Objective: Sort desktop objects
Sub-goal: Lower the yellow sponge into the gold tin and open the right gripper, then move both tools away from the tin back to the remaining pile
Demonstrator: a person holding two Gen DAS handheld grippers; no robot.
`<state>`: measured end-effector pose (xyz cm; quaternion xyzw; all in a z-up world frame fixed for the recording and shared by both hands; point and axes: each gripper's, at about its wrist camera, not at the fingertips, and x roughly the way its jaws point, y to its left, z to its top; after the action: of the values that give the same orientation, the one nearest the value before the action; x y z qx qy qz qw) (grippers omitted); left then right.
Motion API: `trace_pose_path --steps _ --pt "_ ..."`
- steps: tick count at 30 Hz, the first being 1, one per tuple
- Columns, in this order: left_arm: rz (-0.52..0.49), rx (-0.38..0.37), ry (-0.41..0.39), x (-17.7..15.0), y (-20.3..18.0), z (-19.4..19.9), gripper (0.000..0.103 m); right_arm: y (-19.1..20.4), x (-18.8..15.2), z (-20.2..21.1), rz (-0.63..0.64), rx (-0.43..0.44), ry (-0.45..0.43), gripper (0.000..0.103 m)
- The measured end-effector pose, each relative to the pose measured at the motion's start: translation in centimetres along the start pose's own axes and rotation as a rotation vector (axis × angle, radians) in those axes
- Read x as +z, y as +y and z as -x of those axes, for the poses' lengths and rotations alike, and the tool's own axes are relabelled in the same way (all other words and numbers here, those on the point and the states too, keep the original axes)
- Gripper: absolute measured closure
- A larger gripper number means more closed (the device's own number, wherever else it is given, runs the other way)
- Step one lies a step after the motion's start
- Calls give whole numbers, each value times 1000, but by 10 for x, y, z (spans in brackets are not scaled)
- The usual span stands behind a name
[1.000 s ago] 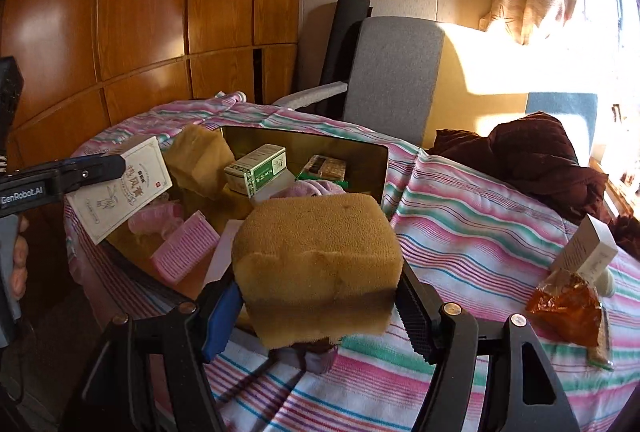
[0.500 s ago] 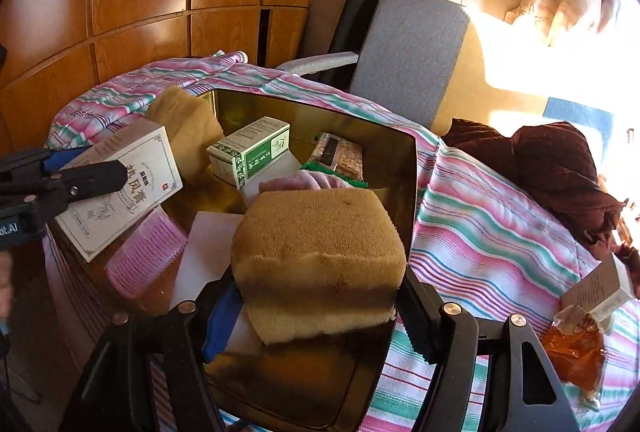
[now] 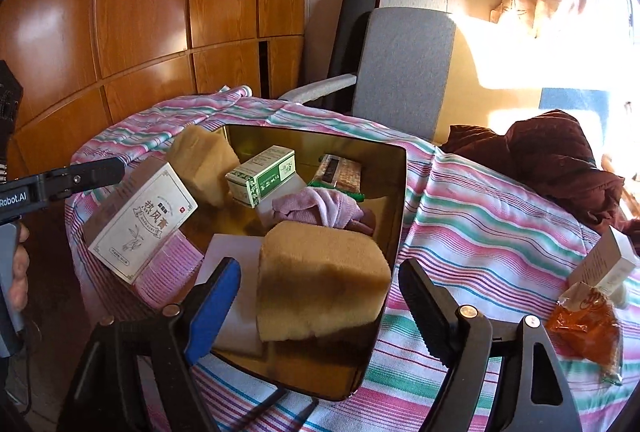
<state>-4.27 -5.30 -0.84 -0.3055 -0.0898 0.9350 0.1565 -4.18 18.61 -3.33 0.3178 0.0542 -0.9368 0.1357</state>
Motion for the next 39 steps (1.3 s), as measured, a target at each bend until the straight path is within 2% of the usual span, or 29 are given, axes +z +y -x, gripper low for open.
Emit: trace_pose_path --steps 3,6,10,13,16,19,25,33,39 --pt "-34 9 -28 -6 -12 10 54 -3 -4 6 -17 4 -7 22" --pt "-67 1 -33 -15 -24 16 55 -4 -9 14 -28 14 -19 29" --pt "-97 -10 16 -24 -32 4 55 -1 -14 19 -21 50 -18 40" --pt "-89 -5 45 -25 -28 -12 55 3 -16 13 -9 66 0 43" --pt "-63 -4 54 -20 -20 -23 56 3 -16 -2 -1 62 45 43" --pt "-26 -18 96 -17 -10 -40 57 1 -13 -17 -3 59 77 45" --pt "-20 -14 107 -14 -10 -52 58 6 -7 -37 31 38 110 47" --pt "-27 7 67 -15 -18 -30 58 2 -13 -25 -1 65 83 46" --pt "-55 -12 58 -13 -34 -20 56 -10 -17 -3 -55 74 39 46"
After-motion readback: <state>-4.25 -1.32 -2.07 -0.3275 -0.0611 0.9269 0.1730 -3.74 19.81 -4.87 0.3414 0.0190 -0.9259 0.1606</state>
